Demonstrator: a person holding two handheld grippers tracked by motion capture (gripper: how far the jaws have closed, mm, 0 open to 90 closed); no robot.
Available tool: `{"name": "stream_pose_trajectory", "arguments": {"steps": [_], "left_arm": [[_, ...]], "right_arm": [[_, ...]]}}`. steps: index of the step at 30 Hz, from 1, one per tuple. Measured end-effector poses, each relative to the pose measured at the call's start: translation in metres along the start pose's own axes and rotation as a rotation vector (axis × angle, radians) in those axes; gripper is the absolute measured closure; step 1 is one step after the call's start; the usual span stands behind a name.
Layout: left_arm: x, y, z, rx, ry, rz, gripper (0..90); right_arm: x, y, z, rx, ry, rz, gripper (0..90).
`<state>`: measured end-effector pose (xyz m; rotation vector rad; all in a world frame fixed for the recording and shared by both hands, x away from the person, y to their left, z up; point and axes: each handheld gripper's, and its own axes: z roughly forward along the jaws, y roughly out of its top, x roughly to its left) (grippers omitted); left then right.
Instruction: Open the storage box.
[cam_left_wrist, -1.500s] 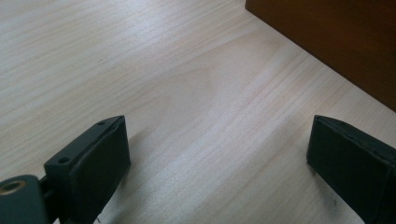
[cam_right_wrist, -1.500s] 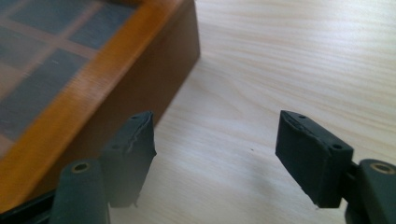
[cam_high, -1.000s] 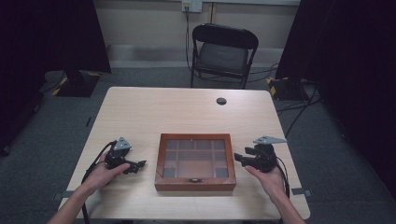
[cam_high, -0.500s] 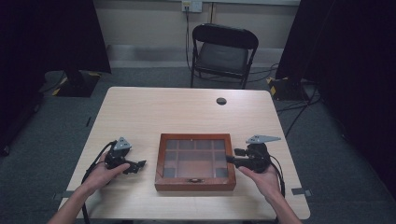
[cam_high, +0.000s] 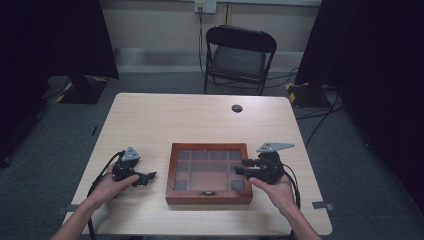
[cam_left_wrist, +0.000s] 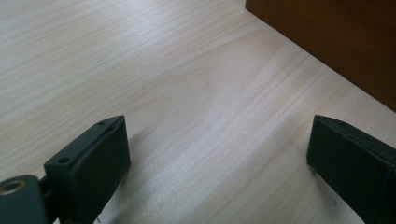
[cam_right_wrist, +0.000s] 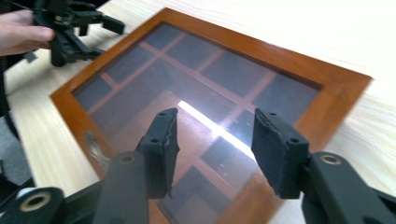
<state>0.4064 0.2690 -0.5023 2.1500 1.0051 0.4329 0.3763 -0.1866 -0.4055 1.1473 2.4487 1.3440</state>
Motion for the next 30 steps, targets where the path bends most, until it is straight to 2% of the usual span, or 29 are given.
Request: {"name": "stream_pose_trajectory", "arguments": {"steps": [6,13,19,21,27,30], "left_arm": [[0.0,0.0,0.0,0.001,0.0,0.002,5.1],[0.0,0.0,0.0,0.0,0.0,0.0,5.1],[0.0,0.0,0.0,0.0,0.0,0.0,5.2],[0.0,0.0,0.0,0.0,0.0,0.001,5.1],[0.0,0.0,0.0,0.0,0.0,0.0,5.2],[0.0,0.0,0.0,0.0,0.0,0.001,5.1]], "right_arm": [[0.011,0.013,0.003,0.001,0.055,-0.035,54.9],[0.026,0.023,0.019,0.028,0.112,-0.084,58.2],[0.036,0.03,0.029,0.04,0.139,-0.113,59.9],[0.038,0.031,0.033,0.04,0.155,-0.116,60.6],[0.047,0.031,0.043,0.089,0.187,-0.141,62.8],[0.054,0.028,0.051,0.105,0.222,-0.172,67.3]]}}
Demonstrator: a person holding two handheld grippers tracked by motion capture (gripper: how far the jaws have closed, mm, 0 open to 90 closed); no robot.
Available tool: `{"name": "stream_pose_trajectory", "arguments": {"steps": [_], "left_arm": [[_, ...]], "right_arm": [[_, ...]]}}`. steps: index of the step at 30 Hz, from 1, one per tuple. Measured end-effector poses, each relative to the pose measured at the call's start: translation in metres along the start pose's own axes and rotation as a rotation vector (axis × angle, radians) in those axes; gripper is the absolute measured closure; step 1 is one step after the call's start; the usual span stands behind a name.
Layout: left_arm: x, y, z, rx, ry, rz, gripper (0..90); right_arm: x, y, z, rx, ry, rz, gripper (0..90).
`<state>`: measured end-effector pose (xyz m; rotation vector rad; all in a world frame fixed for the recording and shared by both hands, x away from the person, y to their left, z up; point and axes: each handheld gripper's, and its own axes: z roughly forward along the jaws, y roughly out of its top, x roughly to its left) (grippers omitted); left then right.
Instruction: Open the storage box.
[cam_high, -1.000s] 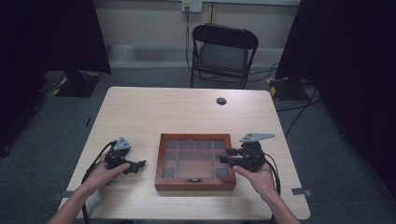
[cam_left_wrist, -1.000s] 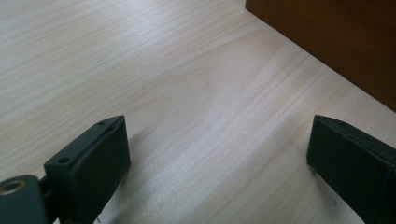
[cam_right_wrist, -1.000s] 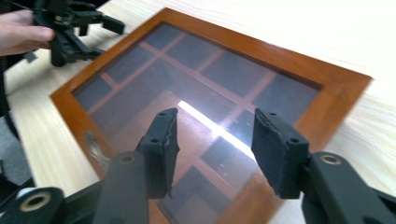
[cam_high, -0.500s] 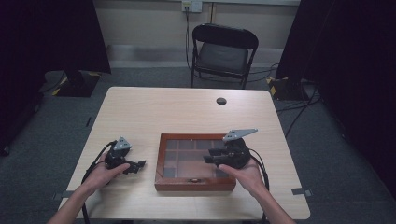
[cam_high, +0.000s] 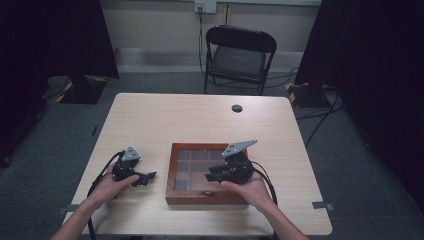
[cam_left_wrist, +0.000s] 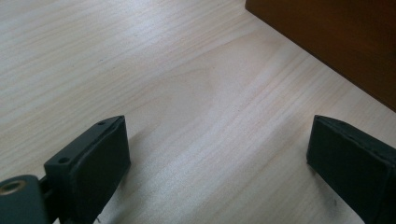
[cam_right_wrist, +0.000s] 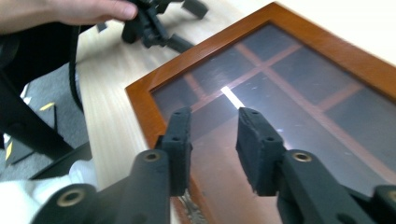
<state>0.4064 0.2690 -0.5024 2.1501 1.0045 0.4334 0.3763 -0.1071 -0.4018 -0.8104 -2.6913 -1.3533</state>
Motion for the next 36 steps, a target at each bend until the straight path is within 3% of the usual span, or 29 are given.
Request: {"name": "stream_pose_trajectory", "arguments": {"steps": [8,14,21,30,36], "left_arm": [[0.0,0.0,0.0,0.0,0.0,0.0,5.2],[0.0,0.0,0.0,0.0,-0.001,0.0,5.2],[0.0,0.0,0.0,0.0,0.0,0.0,5.2],[0.0,0.0,0.0,0.0,0.0,0.0,5.2],[0.0,0.0,0.0,0.002,0.001,0.003,5.2]], "right_arm": [[0.006,-0.012,0.013,0.058,0.054,-0.021,72.7],[0.007,-0.024,0.018,0.1,0.063,-0.032,75.1],[0.01,-0.027,0.019,0.106,0.078,-0.057,77.4],[0.013,-0.03,0.02,0.097,0.054,-0.091,80.6],[0.014,-0.03,0.021,0.091,0.06,-0.087,80.5]]}}
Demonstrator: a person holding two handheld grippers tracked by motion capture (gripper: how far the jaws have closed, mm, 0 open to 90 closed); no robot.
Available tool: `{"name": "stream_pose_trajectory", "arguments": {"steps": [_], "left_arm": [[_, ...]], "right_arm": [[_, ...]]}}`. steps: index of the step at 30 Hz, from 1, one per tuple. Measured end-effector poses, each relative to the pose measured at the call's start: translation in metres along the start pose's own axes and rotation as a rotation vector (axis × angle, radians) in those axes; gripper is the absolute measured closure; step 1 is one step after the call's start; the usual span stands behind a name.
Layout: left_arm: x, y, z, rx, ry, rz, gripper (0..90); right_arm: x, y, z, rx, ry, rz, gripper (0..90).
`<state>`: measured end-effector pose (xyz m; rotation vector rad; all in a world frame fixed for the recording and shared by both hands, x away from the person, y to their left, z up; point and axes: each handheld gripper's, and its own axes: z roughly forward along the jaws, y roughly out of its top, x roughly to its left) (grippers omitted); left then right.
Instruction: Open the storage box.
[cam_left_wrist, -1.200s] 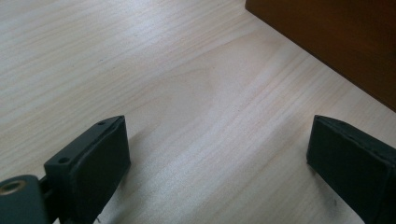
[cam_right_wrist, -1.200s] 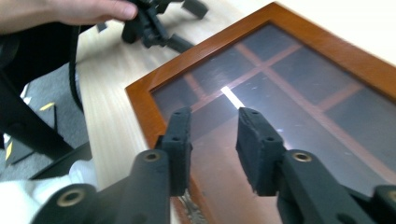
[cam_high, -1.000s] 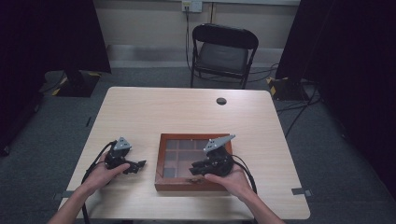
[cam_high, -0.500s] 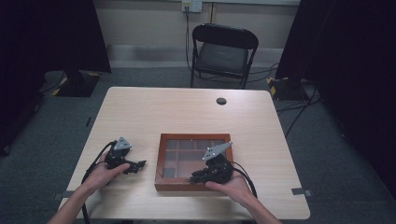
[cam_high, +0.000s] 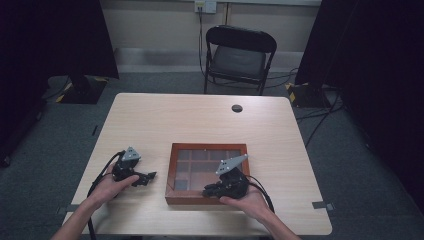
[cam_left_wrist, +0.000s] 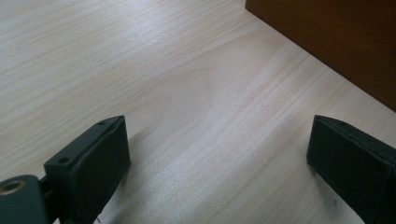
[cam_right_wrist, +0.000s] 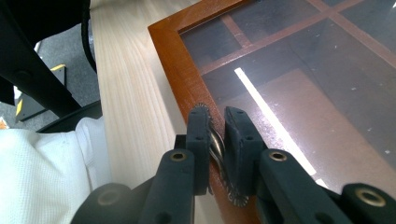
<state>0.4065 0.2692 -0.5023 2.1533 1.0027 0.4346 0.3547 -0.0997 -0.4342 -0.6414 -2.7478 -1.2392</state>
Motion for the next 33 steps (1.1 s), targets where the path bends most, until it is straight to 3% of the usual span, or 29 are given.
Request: {"name": "stream_pose_trajectory", "arguments": {"steps": [22,33], "left_arm": [[-0.0001,0.0,0.0001,-0.002,-0.001,-0.003,5.1],[-0.0001,0.0,0.0001,-0.001,-0.001,-0.002,5.2]], "right_arm": [[0.0002,0.0041,-0.0006,0.024,0.002,-0.008,81.3],[0.0004,0.008,-0.0063,0.0,0.009,-0.005,81.3]]}}
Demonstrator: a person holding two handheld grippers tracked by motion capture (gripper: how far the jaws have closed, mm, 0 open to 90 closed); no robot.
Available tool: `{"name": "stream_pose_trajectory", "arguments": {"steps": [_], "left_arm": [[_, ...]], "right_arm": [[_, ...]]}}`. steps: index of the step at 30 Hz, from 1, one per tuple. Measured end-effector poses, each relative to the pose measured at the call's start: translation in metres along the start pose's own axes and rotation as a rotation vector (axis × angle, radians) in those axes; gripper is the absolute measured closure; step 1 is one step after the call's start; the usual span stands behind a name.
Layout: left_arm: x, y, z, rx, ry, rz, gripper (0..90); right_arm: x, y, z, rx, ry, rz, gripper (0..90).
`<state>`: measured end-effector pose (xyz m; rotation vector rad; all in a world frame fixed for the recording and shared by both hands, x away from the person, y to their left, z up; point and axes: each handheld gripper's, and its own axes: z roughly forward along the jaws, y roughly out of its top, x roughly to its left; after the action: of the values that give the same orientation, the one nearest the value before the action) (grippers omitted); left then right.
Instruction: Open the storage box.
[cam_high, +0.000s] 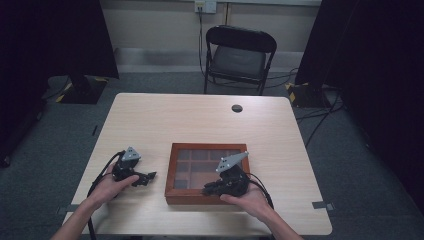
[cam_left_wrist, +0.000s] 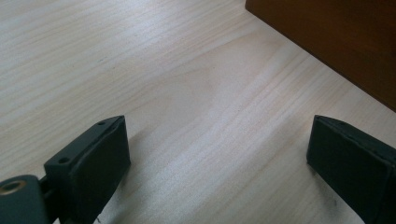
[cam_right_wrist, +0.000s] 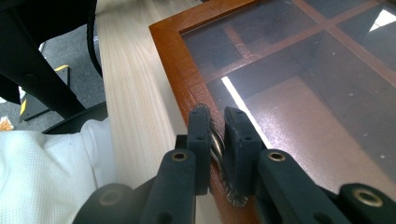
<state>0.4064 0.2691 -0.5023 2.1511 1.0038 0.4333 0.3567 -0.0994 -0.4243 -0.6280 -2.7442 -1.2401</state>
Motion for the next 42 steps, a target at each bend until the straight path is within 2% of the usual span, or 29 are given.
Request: {"name": "stream_pose_trajectory", "arguments": {"steps": [20,42], "left_arm": [[0.0,0.0,0.0,0.0,0.0,-0.001,5.1],[0.0,0.0,0.0,-0.001,0.0,-0.001,5.2]], "right_arm": [[0.0,0.01,-0.014,-0.045,0.007,0.004,81.3],[0.0,0.021,-0.023,-0.059,-0.001,0.018,81.1]]}}
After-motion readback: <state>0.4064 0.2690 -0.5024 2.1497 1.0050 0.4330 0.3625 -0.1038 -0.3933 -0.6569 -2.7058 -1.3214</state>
